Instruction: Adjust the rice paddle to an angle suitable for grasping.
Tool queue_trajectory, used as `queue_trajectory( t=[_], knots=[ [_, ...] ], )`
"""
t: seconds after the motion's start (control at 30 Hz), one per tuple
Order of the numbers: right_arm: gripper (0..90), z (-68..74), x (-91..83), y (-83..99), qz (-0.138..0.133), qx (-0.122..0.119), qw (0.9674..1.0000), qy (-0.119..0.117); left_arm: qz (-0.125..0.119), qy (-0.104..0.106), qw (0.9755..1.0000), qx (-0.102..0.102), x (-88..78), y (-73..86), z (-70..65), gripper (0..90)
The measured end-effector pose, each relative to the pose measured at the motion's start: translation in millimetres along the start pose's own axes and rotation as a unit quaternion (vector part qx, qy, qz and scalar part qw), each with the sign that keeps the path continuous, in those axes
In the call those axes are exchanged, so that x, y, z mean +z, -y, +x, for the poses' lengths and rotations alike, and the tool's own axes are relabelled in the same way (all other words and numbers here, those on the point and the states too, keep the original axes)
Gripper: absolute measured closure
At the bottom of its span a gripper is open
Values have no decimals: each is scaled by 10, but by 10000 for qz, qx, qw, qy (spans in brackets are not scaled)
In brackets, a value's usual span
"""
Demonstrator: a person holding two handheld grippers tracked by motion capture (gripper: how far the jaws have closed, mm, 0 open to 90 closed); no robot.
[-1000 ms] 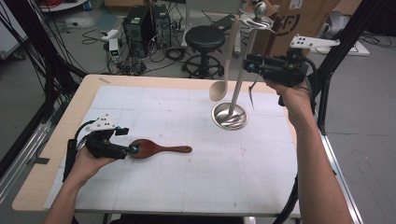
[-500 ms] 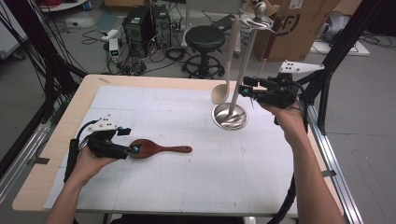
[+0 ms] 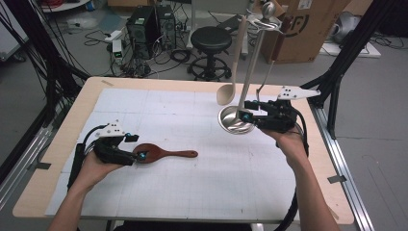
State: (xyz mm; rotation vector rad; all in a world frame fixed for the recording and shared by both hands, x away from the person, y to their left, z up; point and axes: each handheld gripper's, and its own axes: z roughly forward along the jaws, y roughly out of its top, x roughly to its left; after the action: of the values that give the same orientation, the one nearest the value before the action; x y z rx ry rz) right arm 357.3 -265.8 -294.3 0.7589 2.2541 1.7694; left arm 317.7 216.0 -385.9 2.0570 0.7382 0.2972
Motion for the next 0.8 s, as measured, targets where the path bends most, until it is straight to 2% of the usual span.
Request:
queue_trajectory(
  t=[0.27,0.53,0.63,0.73,0.8],
  knots=[
    [404,93,-17,210,31,18,10000,3,-5,95,10000,-1,29,28,-10,336],
    [370,152,-68,557,128,161,9997,134,-36,153,9999,71,52,25,-32,423],
    [368,181,-84,663,122,229,9995,156,-98,206,9997,-16,69,16,-46,483],
    [364,213,-96,743,96,243,9995,169,-9,228,9997,81,114,0,-62,561],
    [363,236,-104,789,113,253,9995,179,103,238,9996,75,154,-10,-58,626]
  ],
)
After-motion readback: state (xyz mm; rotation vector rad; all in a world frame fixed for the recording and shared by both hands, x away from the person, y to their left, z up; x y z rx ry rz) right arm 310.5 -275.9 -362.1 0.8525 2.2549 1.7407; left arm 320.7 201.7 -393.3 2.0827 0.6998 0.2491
